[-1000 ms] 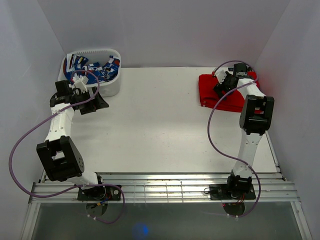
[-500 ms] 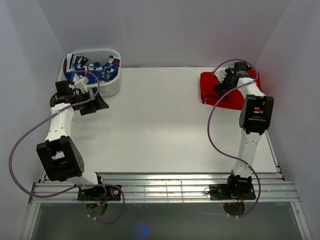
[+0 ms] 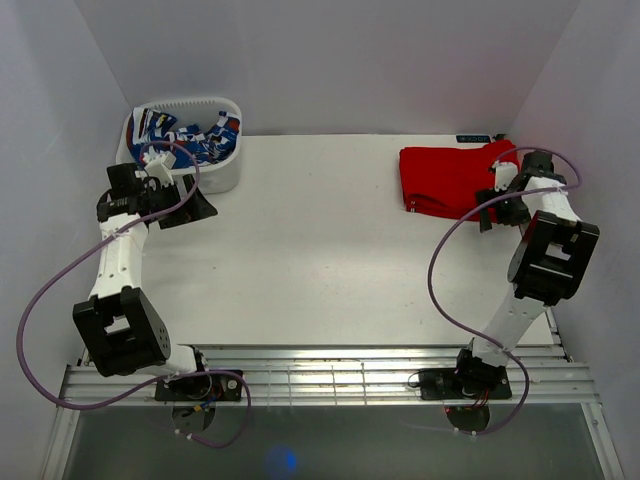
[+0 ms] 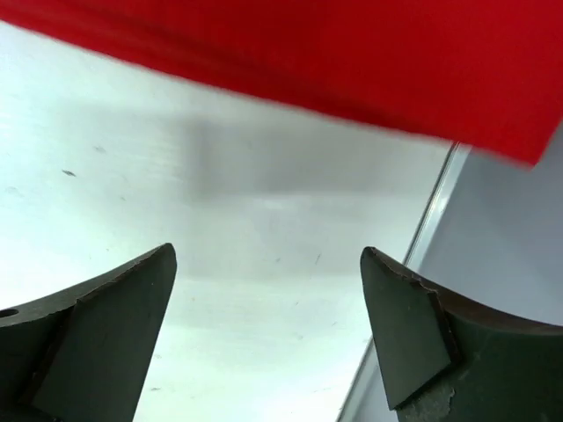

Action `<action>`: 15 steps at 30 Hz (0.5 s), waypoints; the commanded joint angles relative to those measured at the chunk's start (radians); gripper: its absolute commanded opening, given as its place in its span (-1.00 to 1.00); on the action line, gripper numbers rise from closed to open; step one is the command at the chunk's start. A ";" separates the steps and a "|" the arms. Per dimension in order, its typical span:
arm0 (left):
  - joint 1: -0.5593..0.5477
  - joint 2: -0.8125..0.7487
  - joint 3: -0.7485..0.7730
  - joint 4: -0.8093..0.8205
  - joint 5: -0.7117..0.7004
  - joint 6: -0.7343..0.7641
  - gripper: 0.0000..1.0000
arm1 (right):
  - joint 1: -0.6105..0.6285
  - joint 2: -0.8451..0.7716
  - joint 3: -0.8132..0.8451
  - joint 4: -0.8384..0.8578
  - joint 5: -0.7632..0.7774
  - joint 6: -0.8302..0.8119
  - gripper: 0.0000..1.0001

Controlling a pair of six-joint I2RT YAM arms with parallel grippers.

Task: Fold and stack the trousers
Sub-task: Neatly place the folded trousers to the corner

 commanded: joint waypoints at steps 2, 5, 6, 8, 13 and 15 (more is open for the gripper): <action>0.002 -0.056 -0.026 0.023 0.025 0.008 0.96 | -0.019 0.021 -0.084 -0.020 0.032 0.155 0.82; 0.002 -0.056 -0.021 0.017 0.017 0.005 0.96 | -0.021 0.067 -0.070 0.048 0.027 0.153 0.85; 0.004 -0.054 -0.020 0.008 0.017 0.008 0.96 | -0.021 0.082 -0.058 0.058 0.033 0.142 0.86; 0.004 -0.054 -0.018 0.000 0.012 0.011 0.96 | -0.019 0.136 -0.006 0.078 0.052 0.140 0.87; 0.004 -0.044 -0.030 0.000 0.009 0.004 0.96 | -0.016 0.251 0.113 0.104 0.044 0.162 0.88; 0.002 -0.041 -0.030 0.000 0.011 0.001 0.96 | -0.013 0.285 0.183 0.100 0.043 0.166 0.88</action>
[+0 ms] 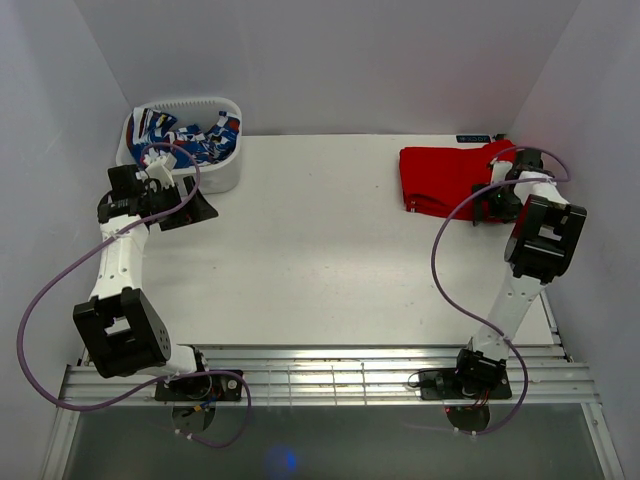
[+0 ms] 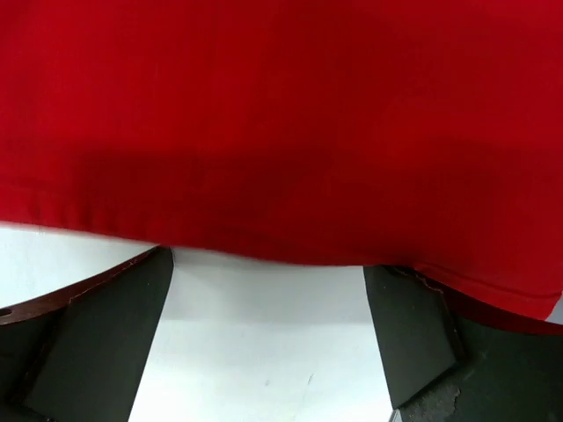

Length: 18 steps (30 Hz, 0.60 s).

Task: Fold and stack the trousers
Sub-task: Neatly place the folded trousers to the corner

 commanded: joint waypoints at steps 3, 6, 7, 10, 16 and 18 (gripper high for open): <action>0.004 -0.029 -0.011 0.001 0.001 0.006 0.96 | 0.007 0.128 0.148 0.043 0.018 0.029 0.88; 0.004 -0.030 -0.012 0.000 -0.010 0.012 0.96 | 0.008 0.172 0.191 0.046 0.019 0.052 0.89; 0.004 -0.030 -0.015 0.001 -0.011 0.012 0.96 | 0.011 0.192 0.216 0.044 0.013 0.062 0.89; 0.004 -0.024 -0.020 0.004 -0.010 0.007 0.96 | 0.026 0.218 0.242 0.046 0.002 0.113 0.90; 0.004 -0.020 -0.026 0.010 -0.016 0.004 0.96 | 0.077 0.179 0.159 0.047 -0.018 0.193 0.89; 0.006 -0.023 -0.028 0.012 -0.015 0.007 0.96 | 0.091 0.140 0.060 0.095 -0.013 0.214 0.89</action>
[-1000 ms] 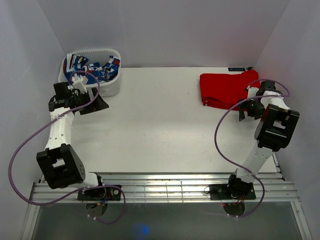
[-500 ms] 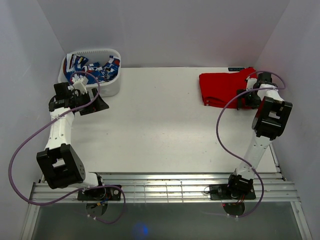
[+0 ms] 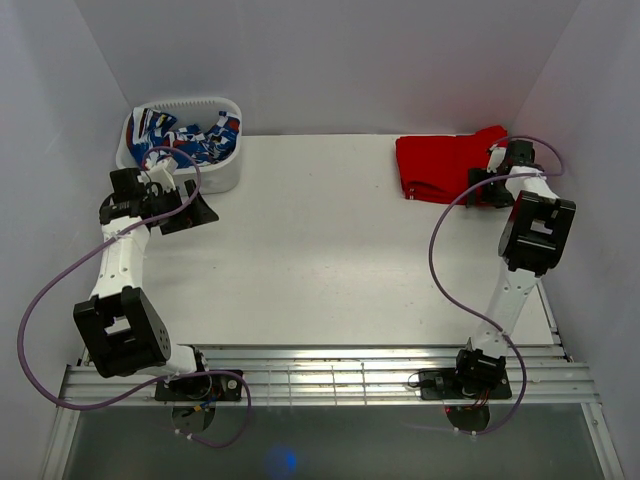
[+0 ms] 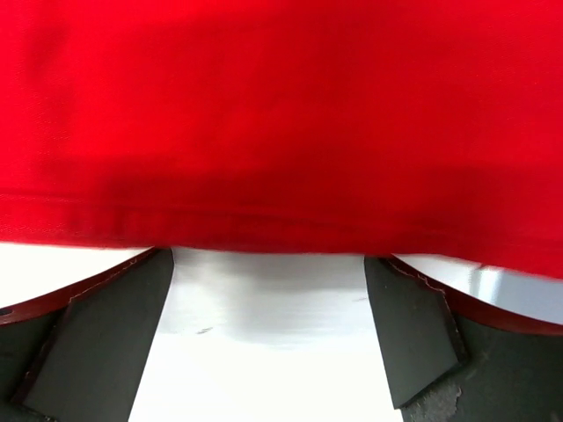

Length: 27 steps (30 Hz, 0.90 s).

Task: Fold and stack the trousers
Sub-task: Neatly place the folded trousers to the corner

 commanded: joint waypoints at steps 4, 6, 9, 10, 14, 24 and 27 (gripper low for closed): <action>0.004 -0.021 -0.010 0.013 0.008 0.004 0.96 | 0.073 -0.016 -0.152 0.027 0.016 0.085 0.89; 0.004 -0.019 -0.004 0.008 0.011 0.002 0.96 | 0.073 0.006 -0.094 0.003 0.034 0.082 0.89; 0.006 -0.012 0.023 -0.036 0.018 0.012 0.96 | 0.070 0.015 -0.061 -0.006 0.082 0.004 0.93; 0.006 -0.005 0.043 -0.048 0.021 0.033 0.96 | 0.062 -0.017 -0.083 -0.005 0.083 -0.017 0.95; 0.010 0.018 0.073 -0.084 0.044 0.061 0.96 | 0.047 -0.205 -0.225 0.010 0.005 -0.140 0.90; 0.010 0.048 0.116 -0.096 0.085 0.332 0.96 | 0.047 -0.833 -0.535 -0.069 -0.187 -0.125 0.80; 0.010 -0.040 -0.005 -0.043 0.074 0.351 0.96 | 0.047 -0.992 -0.633 -0.158 -0.274 -0.143 0.80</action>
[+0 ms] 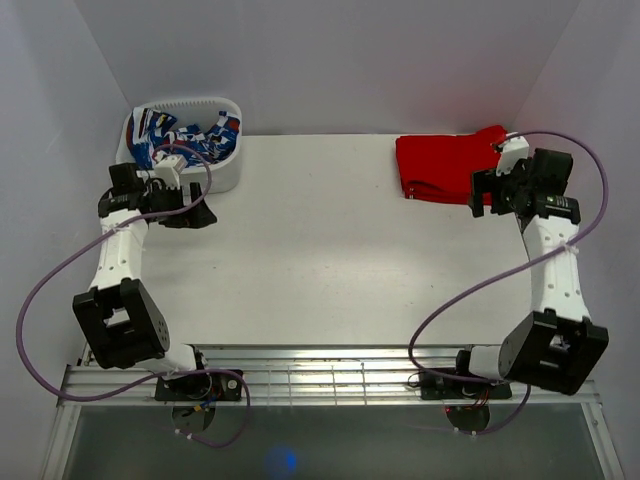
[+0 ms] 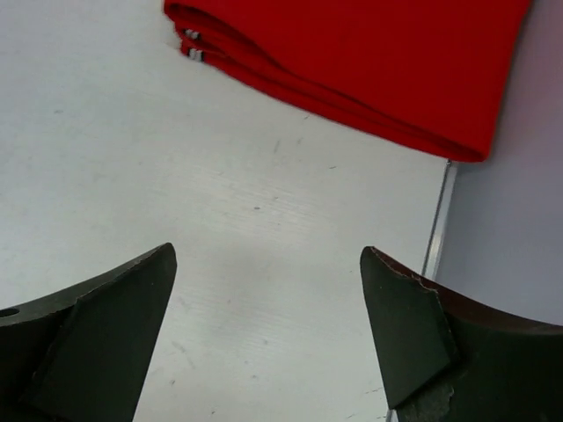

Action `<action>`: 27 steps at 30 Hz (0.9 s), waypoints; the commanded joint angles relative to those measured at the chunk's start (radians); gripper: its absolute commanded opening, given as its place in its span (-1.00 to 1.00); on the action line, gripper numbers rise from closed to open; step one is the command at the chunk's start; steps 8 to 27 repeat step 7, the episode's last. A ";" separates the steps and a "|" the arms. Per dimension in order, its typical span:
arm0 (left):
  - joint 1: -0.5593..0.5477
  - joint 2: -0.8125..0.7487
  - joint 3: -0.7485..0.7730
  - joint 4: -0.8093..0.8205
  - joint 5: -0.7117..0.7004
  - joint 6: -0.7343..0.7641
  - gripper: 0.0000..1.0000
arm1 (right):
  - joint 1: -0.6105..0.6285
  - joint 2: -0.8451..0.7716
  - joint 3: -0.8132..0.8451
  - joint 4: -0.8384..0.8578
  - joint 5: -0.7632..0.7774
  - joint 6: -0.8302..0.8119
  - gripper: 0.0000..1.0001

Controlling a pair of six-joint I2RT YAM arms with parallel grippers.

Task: Fold and stack the trousers
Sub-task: Neatly place the folded trousers to the corner

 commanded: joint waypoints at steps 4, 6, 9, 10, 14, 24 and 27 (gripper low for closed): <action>0.006 -0.261 -0.290 0.128 -0.055 0.093 0.96 | 0.001 -0.254 -0.268 -0.179 -0.246 -0.082 0.80; 0.006 -0.318 -0.369 0.146 -0.118 0.087 0.96 | 0.002 -0.343 -0.337 -0.195 -0.255 -0.087 0.80; 0.006 -0.349 -0.388 0.154 -0.138 0.078 0.96 | 0.001 -0.370 -0.354 -0.195 -0.258 -0.090 0.80; 0.006 -0.349 -0.388 0.154 -0.138 0.078 0.96 | 0.001 -0.370 -0.354 -0.195 -0.258 -0.090 0.80; 0.006 -0.349 -0.388 0.154 -0.138 0.078 0.96 | 0.001 -0.370 -0.354 -0.195 -0.258 -0.090 0.80; 0.006 -0.349 -0.388 0.154 -0.138 0.078 0.96 | 0.001 -0.370 -0.354 -0.195 -0.258 -0.090 0.80; 0.006 -0.349 -0.388 0.154 -0.138 0.078 0.96 | 0.001 -0.370 -0.354 -0.195 -0.258 -0.090 0.80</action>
